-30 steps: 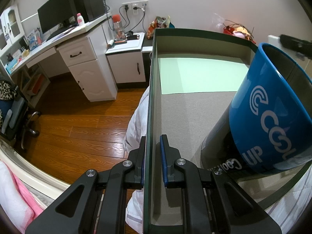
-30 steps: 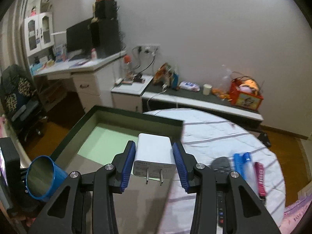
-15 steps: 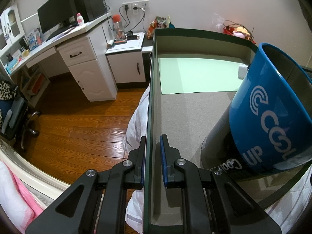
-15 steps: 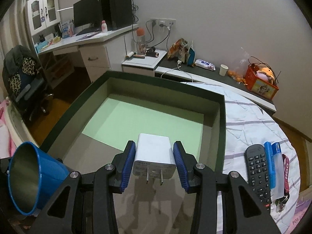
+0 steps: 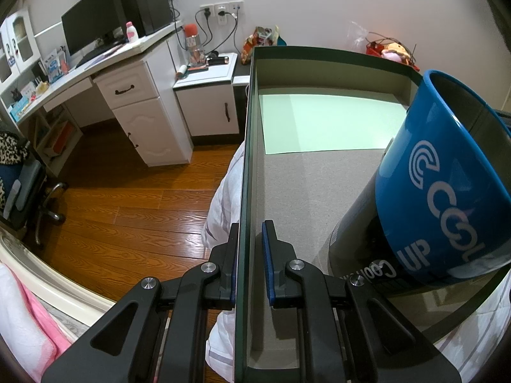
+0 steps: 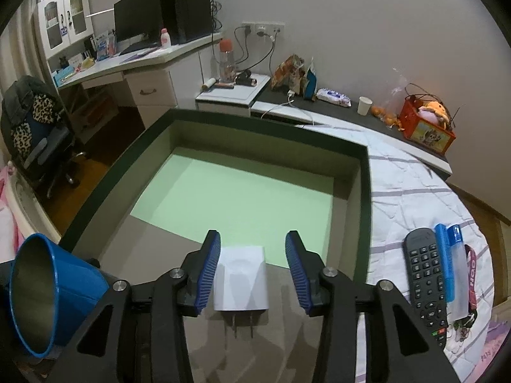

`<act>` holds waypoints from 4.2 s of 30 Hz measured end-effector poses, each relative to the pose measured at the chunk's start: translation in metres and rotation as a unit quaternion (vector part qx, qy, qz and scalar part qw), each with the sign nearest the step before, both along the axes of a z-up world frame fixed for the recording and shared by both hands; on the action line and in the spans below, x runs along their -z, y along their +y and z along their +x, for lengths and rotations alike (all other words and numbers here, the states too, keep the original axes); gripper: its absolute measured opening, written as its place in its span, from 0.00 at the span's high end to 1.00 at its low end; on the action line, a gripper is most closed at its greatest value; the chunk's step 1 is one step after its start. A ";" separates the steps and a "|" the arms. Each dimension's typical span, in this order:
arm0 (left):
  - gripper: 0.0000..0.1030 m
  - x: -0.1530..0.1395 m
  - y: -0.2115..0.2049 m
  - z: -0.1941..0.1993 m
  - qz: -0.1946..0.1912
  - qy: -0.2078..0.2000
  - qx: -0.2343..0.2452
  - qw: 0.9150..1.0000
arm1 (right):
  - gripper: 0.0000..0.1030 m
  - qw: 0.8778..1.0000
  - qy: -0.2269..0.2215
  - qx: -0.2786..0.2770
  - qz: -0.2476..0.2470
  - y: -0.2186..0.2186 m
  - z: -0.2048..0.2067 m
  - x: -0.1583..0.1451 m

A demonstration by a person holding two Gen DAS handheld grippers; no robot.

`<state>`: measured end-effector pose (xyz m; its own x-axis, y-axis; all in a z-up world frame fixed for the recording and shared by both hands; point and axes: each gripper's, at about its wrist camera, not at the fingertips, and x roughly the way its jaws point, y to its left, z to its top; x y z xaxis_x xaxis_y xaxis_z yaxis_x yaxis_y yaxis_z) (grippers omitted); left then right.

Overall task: Organize rigid objects
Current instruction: 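Lower the charger into the tray and open the right tool, then move the right tool back toward the remote and pencil case, then close the right tool on the pink keychain strap, then lift the pink keychain with keys and carry it over the tray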

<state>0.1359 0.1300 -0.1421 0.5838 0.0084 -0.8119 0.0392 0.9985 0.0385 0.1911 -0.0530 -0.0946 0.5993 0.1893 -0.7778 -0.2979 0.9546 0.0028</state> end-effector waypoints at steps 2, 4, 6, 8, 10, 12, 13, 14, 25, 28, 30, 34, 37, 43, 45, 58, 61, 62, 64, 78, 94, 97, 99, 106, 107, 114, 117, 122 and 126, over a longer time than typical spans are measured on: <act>0.90 0.000 -0.001 0.000 0.000 0.000 0.000 1.000 | 0.51 1.000 -0.012 0.005 0.000 -0.003 -0.002 -0.006; 0.90 0.000 0.000 0.000 0.001 0.000 0.000 1.000 | 0.51 1.000 -0.024 0.009 0.002 -0.007 -0.005 -0.012; 0.90 0.000 0.000 0.000 0.000 0.000 0.000 1.000 | 0.51 0.999 -0.040 0.018 0.000 -0.012 -0.009 -0.019; 0.90 0.000 -0.001 0.000 0.000 0.000 0.000 1.000 | 0.51 0.998 -0.058 0.027 -0.005 -0.020 -0.014 -0.028; 0.90 0.000 0.000 0.000 0.001 0.000 -0.001 1.000 | 0.51 0.996 -0.078 0.038 -0.009 -0.028 -0.019 -0.038; 0.90 0.001 0.001 -0.002 0.001 0.001 -0.002 1.000 | 0.51 0.994 -0.095 0.045 -0.010 -0.037 -0.026 -0.048; 0.90 0.001 0.000 -0.002 0.001 0.001 -0.002 1.000 | 0.51 0.994 -0.100 0.048 -0.009 -0.042 -0.028 -0.053; 0.90 0.002 0.001 -0.003 0.000 0.001 -0.002 1.000 | 0.51 0.993 -0.107 0.051 -0.008 -0.048 -0.030 -0.057; 0.90 0.005 0.003 -0.005 -0.002 0.003 -0.006 1.000 | 0.51 0.969 -0.086 0.227 -0.037 -0.217 -0.036 -0.053; 0.90 0.006 0.003 -0.005 -0.003 0.004 -0.007 1.000 | 0.51 0.967 -0.053 0.247 -0.034 -0.245 -0.033 -0.032; 0.90 0.008 0.002 -0.002 -0.002 0.005 -0.008 1.000 | 0.51 0.969 -0.033 0.243 -0.030 -0.252 -0.029 -0.016; 0.90 0.009 0.004 -0.001 -0.003 0.006 -0.009 1.000 | 0.51 0.973 -0.008 0.232 -0.016 -0.252 -0.023 0.008; 0.90 0.008 0.004 0.000 -0.003 0.006 -0.009 1.000 | 0.51 0.972 0.001 0.232 -0.027 -0.254 -0.024 0.022; 0.89 0.007 0.004 0.001 -0.001 0.006 -0.010 1.000 | 0.51 0.976 0.004 0.215 -0.035 -0.251 -0.029 0.030; 0.89 0.007 0.005 0.000 0.000 0.006 -0.010 1.000 | 0.51 0.976 0.005 0.215 -0.038 -0.251 -0.028 0.033; 0.89 0.006 0.003 0.001 -0.001 0.007 -0.011 1.000 | 0.65 0.981 -0.002 0.191 -0.025 -0.252 -0.013 0.041; 0.89 0.006 0.004 0.001 -0.001 0.007 -0.011 1.000 | 0.67 0.981 -0.008 0.191 -0.028 -0.250 -0.017 0.039; 0.89 0.006 0.004 0.000 -0.001 0.007 -0.011 1.000 | 0.68 0.981 -0.011 0.192 -0.024 -0.250 -0.020 0.037; 0.89 0.006 0.003 0.001 -0.001 0.007 -0.010 1.000 | 0.69 0.981 -0.018 0.193 -0.017 -0.251 -0.024 0.034; 0.89 0.005 0.003 0.001 0.000 0.007 -0.011 1.000 | 0.69 0.975 -0.077 0.207 0.007 -0.252 -0.058 -0.010; 0.89 0.005 0.002 0.001 0.001 0.007 -0.011 1.000 | 0.69 0.978 -0.170 0.116 0.038 -0.172 -0.057 -0.096; 0.89 0.004 0.002 0.001 0.001 0.007 -0.011 1.000 | 0.69 0.981 -0.170 0.082 0.048 -0.144 -0.050 -0.103; 0.89 0.005 0.002 0.001 0.001 0.007 -0.011 1.000 | 0.69 0.983 -0.166 0.059 0.053 -0.127 -0.042 -0.103; 0.89 0.005 0.002 0.001 0.001 0.008 -0.011 1.000 | 0.69 0.989 -0.137 0.003 0.061 -0.066 0.000 -0.086; 0.89 0.005 0.002 0.001 0.001 0.008 -0.011 1.000 | 0.69 0.989 -0.133 0.000 0.059 -0.060 0.006 -0.083; 0.89 0.004 0.002 0.001 0.002 0.007 -0.011 1.000 | 0.69 0.995 -0.093 -0.010 0.039 -0.037 0.037 -0.045; 0.89 0.004 0.002 0.001 0.001 0.007 -0.011 1.000 | 0.69 0.996 -0.078 -0.008 0.031 -0.034 0.041 -0.029; 0.89 0.004 0.001 0.001 0.001 0.008 -0.011 1.000 | 0.69 0.997 -0.069 -0.014 0.014 -0.030 0.036 -0.023; 0.89 0.004 0.001 0.001 0.001 0.008 -0.011 1.000 | 0.69 0.998 -0.054 -0.013 -0.003 -0.028 0.022 -0.019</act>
<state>0.1368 0.1314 -0.1461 0.5701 0.0238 -0.8212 0.0172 0.9990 0.0408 0.2134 -0.0808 -0.0754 0.6749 0.2023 -0.7096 -0.3215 0.9462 -0.0360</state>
